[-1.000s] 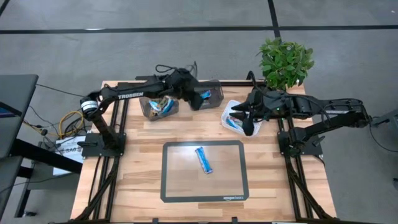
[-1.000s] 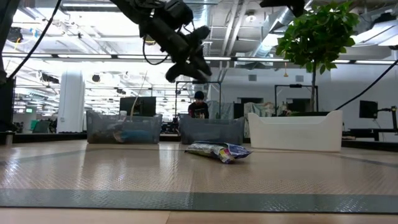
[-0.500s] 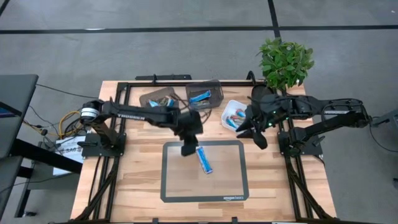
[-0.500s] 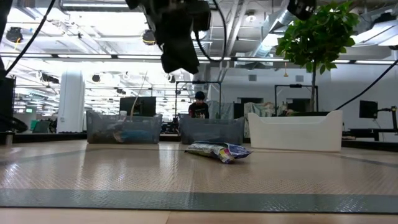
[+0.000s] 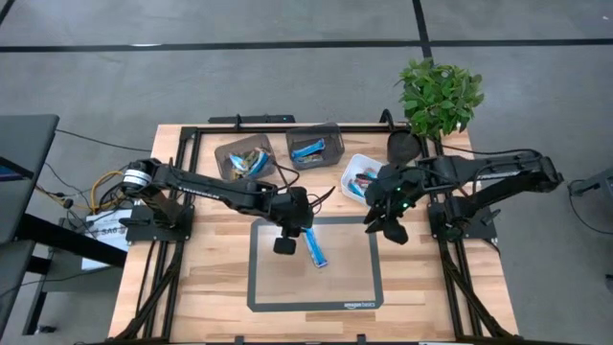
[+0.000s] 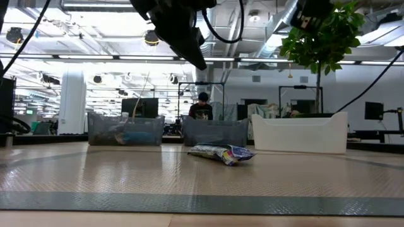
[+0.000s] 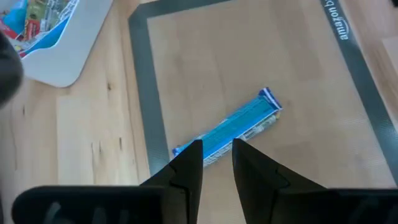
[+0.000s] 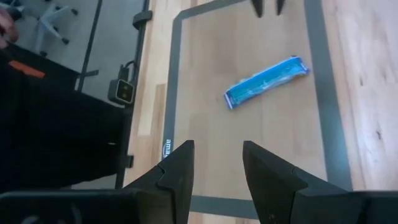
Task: Pick and place Granola Bars by type
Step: Put the blue granola bar into the right black bin
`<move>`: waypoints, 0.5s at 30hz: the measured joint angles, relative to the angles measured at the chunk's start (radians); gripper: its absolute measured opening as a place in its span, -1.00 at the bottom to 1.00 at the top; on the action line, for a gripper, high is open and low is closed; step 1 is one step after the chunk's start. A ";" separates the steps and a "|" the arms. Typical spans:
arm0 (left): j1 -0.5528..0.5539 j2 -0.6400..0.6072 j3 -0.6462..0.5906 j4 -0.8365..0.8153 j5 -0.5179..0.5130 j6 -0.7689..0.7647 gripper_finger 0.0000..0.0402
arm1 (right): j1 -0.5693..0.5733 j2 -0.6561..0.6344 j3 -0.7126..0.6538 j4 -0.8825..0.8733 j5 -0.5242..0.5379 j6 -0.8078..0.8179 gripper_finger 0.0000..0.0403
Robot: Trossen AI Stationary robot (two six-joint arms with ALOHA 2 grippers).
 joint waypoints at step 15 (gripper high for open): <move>-0.015 0.237 0.139 -0.054 -0.019 0.146 -0.17 | 0.019 -0.093 0.002 0.016 0.098 0.052 -0.36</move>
